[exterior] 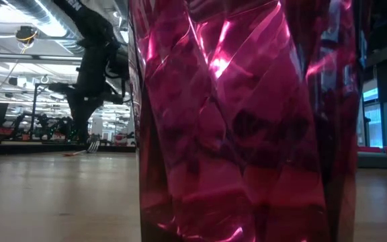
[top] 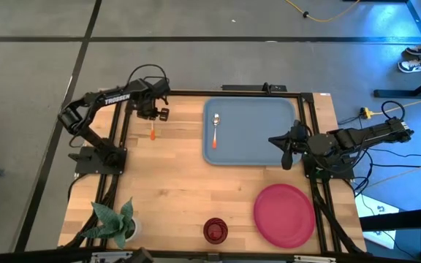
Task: Pick and place plate/cup/fork/spoon on tray
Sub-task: Put the orange fork to the right side of the orange spoon on the blue tray
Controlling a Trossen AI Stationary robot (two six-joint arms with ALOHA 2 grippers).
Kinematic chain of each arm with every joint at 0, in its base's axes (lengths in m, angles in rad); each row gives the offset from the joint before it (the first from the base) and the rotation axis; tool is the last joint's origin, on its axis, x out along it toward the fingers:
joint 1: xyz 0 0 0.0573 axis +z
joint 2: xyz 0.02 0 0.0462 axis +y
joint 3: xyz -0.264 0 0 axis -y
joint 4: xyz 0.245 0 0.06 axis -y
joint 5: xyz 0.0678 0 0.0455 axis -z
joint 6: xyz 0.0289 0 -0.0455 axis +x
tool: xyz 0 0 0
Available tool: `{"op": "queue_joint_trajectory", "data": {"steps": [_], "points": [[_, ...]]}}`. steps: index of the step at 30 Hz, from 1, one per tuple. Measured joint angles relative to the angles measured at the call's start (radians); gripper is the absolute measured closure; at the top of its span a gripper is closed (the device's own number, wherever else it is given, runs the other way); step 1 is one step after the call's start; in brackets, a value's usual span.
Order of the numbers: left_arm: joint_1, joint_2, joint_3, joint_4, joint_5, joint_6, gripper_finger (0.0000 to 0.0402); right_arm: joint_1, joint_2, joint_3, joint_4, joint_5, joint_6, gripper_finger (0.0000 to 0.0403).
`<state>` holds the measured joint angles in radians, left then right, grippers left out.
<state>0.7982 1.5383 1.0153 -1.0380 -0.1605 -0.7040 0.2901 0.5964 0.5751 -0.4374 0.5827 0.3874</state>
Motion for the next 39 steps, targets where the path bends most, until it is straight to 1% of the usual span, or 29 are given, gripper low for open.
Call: {"op": "queue_joint_trajectory", "data": {"steps": [2,6,9,11,16,20,25,28,30,35,39], "points": [[0.000,0.000,-0.032,0.066,-0.012,-0.002,0.0358,0.000,0.000,0.000,0.000,0.000,0.000,0.0395],[0.000,0.001,-0.090,0.182,-0.001,-0.001,0.0356,0.000,0.000,0.000,0.000,-0.008,0.000,0.0395],[0.000,0.001,-0.118,0.231,-0.041,-0.002,0.0356,0.000,0.000,0.000,0.000,-0.008,0.002,0.0395],[0.000,0.001,-0.126,0.247,-0.063,-0.002,0.0358,0.000,0.000,0.000,0.000,-0.008,0.006,0.0395],[0.009,0.001,-0.129,0.250,-0.069,-0.001,0.0356,0.000,0.000,0.000,0.000,-0.008,0.024,0.0395],[0.009,0.001,-0.129,0.255,-0.100,-0.002,0.0358,0.000,0.000,0.000,0.000,-0.008,0.028,0.0395],[0.008,0.001,-0.129,0.262,-0.083,-0.010,0.0356,0.000,0.000,0.000,0.000,-0.008,0.028,0.0395],[0.007,0.001,-0.132,0.265,-0.098,-0.015,0.0357,0.000,0.000,0.000,0.000,-0.008,0.028,0.0395],[0.004,0.001,-0.143,0.277,-0.099,-0.024,0.0358,0.000,0.000,0.000,0.000,-0.008,0.028,0.0395],[0.003,0.001,-0.205,0.343,-0.057,-0.024,0.0356,0.000,0.000,0.000,0.000,-0.008,0.026,0.0395],[0.004,0.001,-0.236,0.393,-0.100,-0.025,0.0358,0.000,0.000,0.000,-0.001,-0.008,0.025,0.0395]]}}
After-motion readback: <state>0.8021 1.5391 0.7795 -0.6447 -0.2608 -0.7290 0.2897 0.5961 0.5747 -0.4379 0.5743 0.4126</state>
